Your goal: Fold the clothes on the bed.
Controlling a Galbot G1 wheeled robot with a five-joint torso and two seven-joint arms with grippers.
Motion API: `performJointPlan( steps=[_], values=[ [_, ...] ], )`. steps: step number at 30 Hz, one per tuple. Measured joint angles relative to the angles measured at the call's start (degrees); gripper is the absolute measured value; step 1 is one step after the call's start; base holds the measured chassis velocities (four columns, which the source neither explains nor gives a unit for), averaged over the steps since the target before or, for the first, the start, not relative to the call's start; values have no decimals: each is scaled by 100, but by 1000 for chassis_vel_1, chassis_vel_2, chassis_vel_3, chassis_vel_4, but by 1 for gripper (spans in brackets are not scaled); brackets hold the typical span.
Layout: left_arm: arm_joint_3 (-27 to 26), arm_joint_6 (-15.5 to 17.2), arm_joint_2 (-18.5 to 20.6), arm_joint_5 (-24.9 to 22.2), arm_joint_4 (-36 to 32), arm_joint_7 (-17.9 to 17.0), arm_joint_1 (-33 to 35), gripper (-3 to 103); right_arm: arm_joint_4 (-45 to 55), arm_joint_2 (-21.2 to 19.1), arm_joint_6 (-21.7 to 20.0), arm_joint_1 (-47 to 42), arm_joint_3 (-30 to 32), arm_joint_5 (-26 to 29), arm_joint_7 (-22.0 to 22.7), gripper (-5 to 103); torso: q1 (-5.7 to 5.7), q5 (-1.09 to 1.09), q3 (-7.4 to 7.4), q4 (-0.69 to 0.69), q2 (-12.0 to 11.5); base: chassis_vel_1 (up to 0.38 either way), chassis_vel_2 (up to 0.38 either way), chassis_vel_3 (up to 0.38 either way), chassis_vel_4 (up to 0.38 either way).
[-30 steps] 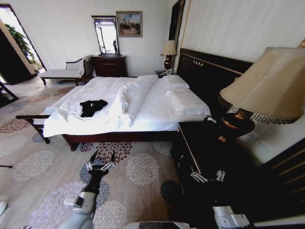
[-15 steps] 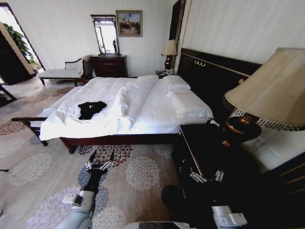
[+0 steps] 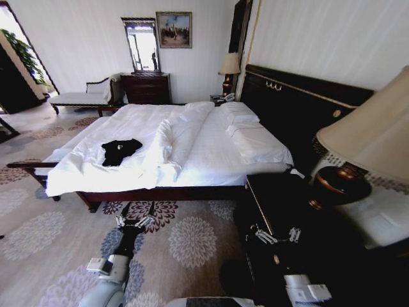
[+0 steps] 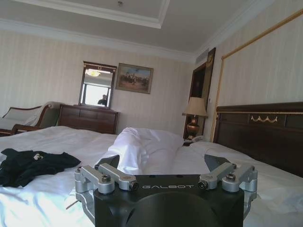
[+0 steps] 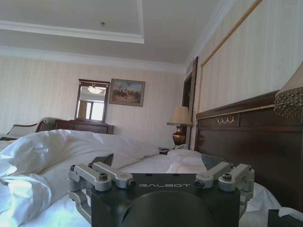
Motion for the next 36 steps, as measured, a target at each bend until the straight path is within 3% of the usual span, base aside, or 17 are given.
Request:
performJointPlan(
  steps=[6, 14, 20, 25, 33, 36],
  values=[
    [1, -12, 0, 0, 9, 24, 21, 100, -3, -1, 0, -7, 30, 14, 0, 100, 0, 0, 0, 0, 0, -143, 133, 143, -143],
    [-32, -192, 101, 5, -61, 513, 102, 100, 9, -58, -18, 12, 93, 26, 41, 100, -1, 0, 0, -2, 2, -144, 151, 142, -146],
    [-38, -227, 107, 10, -161, 532, 130, 100, -111, -405, -229, 216, 199, 205, 279, 100, -1, 1, 0, 0, 1, -163, 152, 162, -170],
    [22, -230, 78, 36, -268, 564, 238, 100, -210, -917, -566, 423, 203, 905, 796, 100, -1, 1, 0, 1, 1, -145, 137, 159, -134],
    [130, -135, 7, 12, -247, 563, 256, 100, -152, -889, -598, 466, 6, 877, 818, 100, -2, 0, -1, 0, 2, -109, 116, 107, -105],
    [183, 20, -39, -364, -179, 544, 257, 100, -161, -912, -593, 464, -72, 747, 752, 100, -2, 0, -1, 0, 2, -116, 109, 99, -111]
  ],
)
